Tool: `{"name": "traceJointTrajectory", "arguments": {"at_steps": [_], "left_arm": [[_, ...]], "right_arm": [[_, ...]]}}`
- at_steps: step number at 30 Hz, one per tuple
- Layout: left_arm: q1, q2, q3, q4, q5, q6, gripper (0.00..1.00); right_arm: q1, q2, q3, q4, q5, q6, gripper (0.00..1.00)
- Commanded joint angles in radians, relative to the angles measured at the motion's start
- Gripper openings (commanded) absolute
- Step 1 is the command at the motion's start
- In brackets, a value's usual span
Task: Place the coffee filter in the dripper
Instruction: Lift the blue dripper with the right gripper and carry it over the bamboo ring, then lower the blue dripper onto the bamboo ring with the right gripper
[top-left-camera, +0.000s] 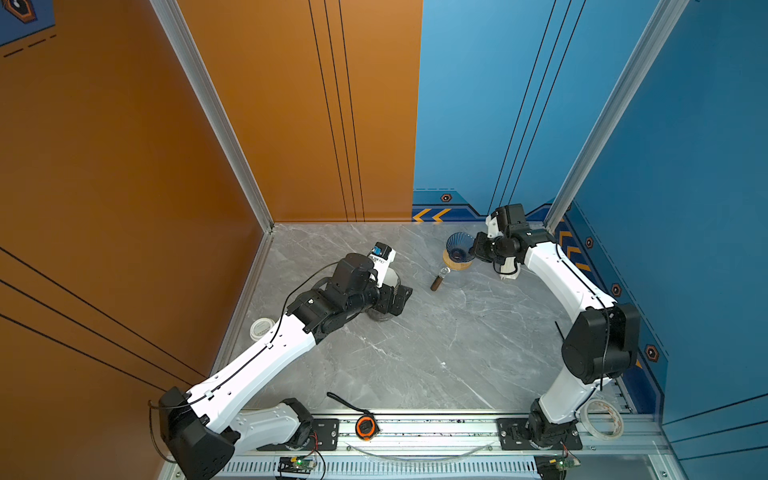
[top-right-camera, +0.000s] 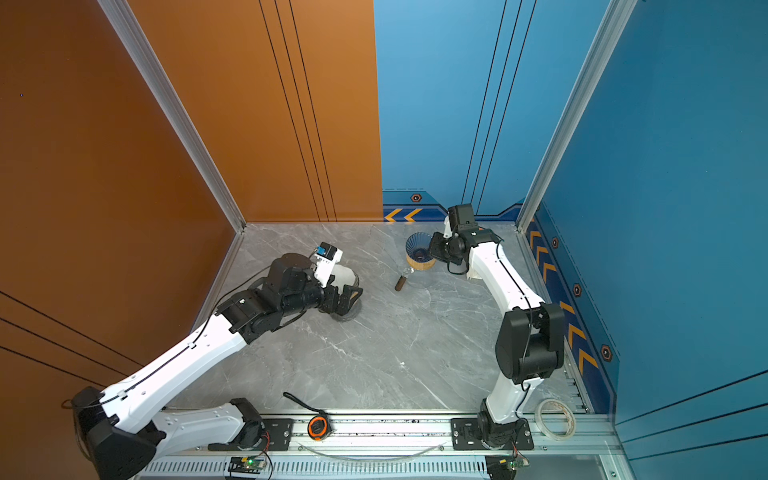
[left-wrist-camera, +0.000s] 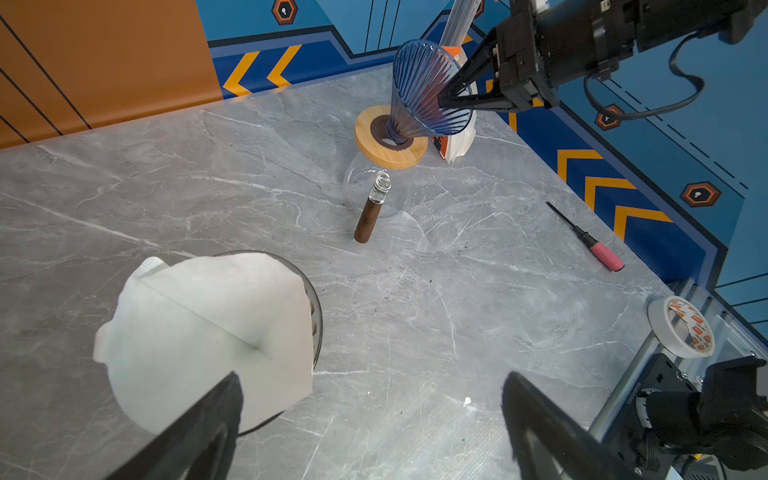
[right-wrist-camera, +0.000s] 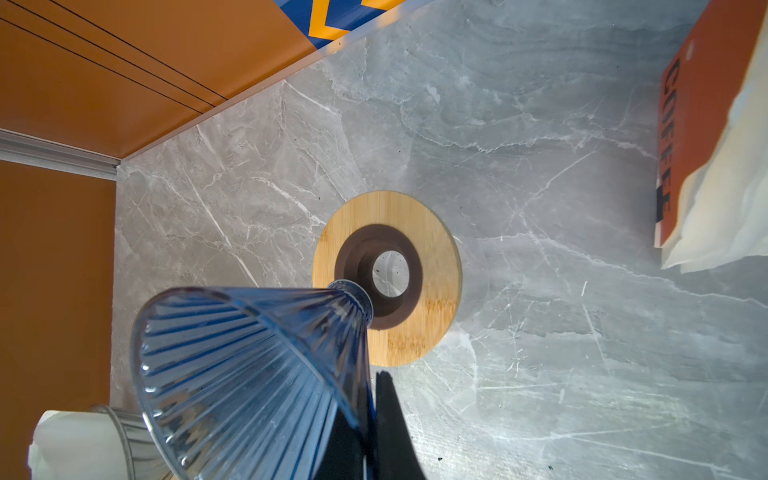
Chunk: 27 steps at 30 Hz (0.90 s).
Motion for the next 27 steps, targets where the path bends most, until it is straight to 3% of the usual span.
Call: {"name": "traceJointTrajectory", "arguments": {"at_steps": [1,21,27], "left_arm": [[0.011,0.017,0.043,0.030,0.038,0.014,0.98],[0.013,0.034,0.046,0.035,0.052,0.014,0.98],[0.013,0.026,0.041,0.030,0.048,0.014,0.98]], "right_arm": [[-0.007,0.010,0.052,-0.002,0.032,-0.028,0.02],[-0.023,0.111,0.064,0.004,0.035,-0.032,0.02],[-0.021,0.142,0.109,-0.123,0.029,-0.019,0.02]]}}
